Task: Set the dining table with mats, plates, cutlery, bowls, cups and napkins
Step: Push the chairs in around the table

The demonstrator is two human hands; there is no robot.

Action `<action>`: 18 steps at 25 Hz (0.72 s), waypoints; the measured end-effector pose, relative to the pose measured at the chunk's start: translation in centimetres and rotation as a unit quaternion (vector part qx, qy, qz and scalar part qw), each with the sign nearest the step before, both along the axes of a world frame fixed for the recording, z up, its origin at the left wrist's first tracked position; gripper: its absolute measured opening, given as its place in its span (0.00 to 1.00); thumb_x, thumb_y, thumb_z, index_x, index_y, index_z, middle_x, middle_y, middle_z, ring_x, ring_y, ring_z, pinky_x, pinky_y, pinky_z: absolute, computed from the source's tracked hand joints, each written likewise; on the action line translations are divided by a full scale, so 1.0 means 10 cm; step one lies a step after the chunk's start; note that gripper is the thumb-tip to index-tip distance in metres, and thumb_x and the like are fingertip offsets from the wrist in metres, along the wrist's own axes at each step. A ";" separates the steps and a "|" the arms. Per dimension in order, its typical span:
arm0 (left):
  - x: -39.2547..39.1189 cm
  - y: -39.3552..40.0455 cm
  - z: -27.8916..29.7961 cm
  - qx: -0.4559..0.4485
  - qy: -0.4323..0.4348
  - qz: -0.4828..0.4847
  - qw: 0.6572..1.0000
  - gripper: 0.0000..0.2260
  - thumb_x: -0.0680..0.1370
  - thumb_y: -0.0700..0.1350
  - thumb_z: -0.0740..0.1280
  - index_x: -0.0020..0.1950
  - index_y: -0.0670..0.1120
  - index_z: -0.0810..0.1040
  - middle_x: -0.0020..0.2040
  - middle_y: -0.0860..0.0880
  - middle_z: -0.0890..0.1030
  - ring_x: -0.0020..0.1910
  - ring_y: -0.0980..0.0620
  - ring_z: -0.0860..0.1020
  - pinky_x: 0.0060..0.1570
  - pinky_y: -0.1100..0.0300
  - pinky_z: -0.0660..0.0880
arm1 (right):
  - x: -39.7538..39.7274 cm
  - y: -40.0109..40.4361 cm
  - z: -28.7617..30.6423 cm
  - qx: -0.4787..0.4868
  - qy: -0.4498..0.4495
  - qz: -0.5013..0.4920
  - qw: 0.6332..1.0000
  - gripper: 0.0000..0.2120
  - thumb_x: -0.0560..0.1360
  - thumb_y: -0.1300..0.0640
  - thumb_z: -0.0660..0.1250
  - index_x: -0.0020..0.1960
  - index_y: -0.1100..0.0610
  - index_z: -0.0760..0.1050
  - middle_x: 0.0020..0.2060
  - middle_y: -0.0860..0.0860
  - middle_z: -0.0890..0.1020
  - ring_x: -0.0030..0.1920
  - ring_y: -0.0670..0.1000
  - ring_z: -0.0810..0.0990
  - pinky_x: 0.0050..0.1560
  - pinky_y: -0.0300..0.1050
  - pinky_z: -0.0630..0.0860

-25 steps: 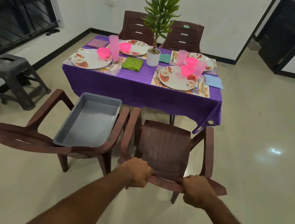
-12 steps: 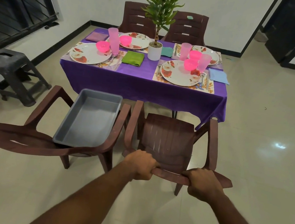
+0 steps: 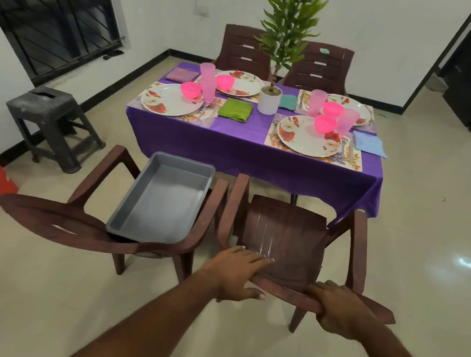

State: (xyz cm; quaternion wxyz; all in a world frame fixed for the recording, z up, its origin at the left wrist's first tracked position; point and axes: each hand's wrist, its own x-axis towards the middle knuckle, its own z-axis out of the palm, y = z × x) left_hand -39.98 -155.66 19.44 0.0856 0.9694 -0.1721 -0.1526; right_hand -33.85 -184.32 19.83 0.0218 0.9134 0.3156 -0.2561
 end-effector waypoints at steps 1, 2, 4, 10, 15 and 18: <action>-0.10 0.23 0.07 -0.016 -0.019 0.017 1.000 0.38 0.77 0.71 0.58 0.82 0.57 0.51 0.81 0.51 0.63 0.79 0.50 0.60 0.80 0.49 0.51 | 0.01 0.11 0.05 0.004 0.010 0.014 1.000 0.37 0.73 0.36 0.68 0.78 0.41 0.60 0.70 0.40 0.69 0.69 0.48 0.69 0.66 0.47 0.71; -0.21 0.51 0.15 -0.019 -0.036 0.040 0.998 0.39 0.77 0.73 0.57 0.82 0.58 0.49 0.82 0.52 0.60 0.80 0.51 0.58 0.79 0.52 0.47 | 0.00 0.27 0.12 0.024 0.020 0.018 0.999 0.44 0.71 0.29 0.65 0.80 0.42 0.54 0.75 0.41 0.63 0.74 0.48 0.64 0.72 0.51 0.67; -0.50 1.24 0.33 -0.002 -0.060 0.098 0.993 0.40 0.76 0.74 0.57 0.83 0.57 0.50 0.81 0.53 0.61 0.79 0.51 0.59 0.77 0.54 0.49 | -0.10 0.82 0.25 0.102 0.021 0.028 0.994 0.47 0.70 0.22 0.60 0.81 0.41 0.48 0.79 0.41 0.56 0.77 0.48 0.59 0.75 0.55 0.63; -1.23 3.26 0.31 0.063 -0.038 0.193 0.978 0.44 0.71 0.80 0.56 0.81 0.59 0.57 0.77 0.56 0.68 0.74 0.53 0.67 0.75 0.51 0.63 | -0.70 2.90 0.37 0.183 -0.011 0.090 0.979 0.40 0.76 0.32 0.63 0.81 0.47 0.52 0.78 0.48 0.61 0.76 0.53 0.61 0.74 0.60 0.63; -1.34 4.18 -0.06 0.082 0.010 0.136 0.987 0.20 0.73 0.64 0.67 0.65 0.68 0.73 0.59 0.64 0.81 0.58 0.60 0.79 0.59 0.60 0.76 | -1.13 4.26 0.06 0.110 -0.042 0.092 0.989 0.29 0.76 0.47 0.66 0.74 0.52 0.64 0.70 0.54 0.72 0.68 0.60 0.71 0.67 0.59 0.67; -1.22 4.32 -0.20 0.096 0.033 0.136 0.986 0.22 0.66 0.56 0.66 0.59 0.69 0.75 0.47 0.61 0.83 0.46 0.58 0.82 0.44 0.58 0.80 | -1.28 4.62 -0.13 0.075 -0.056 0.037 0.995 0.18 0.75 0.54 0.65 0.65 0.51 0.72 0.60 0.55 0.80 0.61 0.61 0.78 0.63 0.58 0.70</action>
